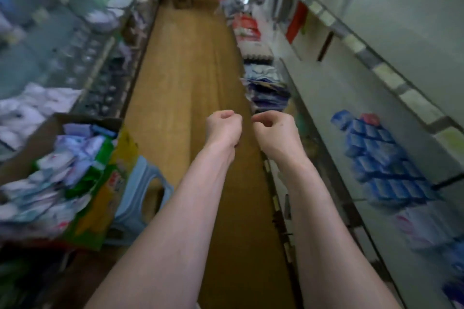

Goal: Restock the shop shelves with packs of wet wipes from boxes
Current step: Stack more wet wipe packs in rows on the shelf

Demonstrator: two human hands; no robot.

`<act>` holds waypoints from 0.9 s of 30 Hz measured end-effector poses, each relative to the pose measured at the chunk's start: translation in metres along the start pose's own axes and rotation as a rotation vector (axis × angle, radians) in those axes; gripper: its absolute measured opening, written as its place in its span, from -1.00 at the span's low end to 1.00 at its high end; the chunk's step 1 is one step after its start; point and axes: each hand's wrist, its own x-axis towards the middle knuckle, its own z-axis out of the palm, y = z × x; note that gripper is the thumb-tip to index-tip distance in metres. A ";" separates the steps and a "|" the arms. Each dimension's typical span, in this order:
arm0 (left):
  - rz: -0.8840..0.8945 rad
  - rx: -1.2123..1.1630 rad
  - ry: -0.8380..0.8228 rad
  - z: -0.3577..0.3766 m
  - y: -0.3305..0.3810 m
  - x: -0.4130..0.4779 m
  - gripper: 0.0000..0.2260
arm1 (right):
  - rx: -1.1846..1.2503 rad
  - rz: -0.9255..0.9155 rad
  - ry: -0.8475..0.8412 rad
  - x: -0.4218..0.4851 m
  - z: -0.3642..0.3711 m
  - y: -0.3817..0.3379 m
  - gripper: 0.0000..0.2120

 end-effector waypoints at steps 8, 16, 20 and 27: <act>-0.040 -0.089 0.240 -0.178 0.013 0.063 -0.78 | -0.010 -0.147 -0.336 -0.010 0.153 -0.099 -0.78; -0.141 -0.134 0.354 -0.310 0.001 0.120 -0.77 | -0.011 -0.158 -0.489 -0.019 0.286 -0.161 -0.83; -0.245 -0.176 0.433 -0.358 -0.022 0.135 -0.82 | -0.044 -0.140 -0.606 -0.022 0.340 -0.170 -0.82; -0.408 -0.234 0.494 -0.420 -0.052 0.167 -0.80 | -0.113 -0.075 -0.791 -0.014 0.416 -0.172 -0.75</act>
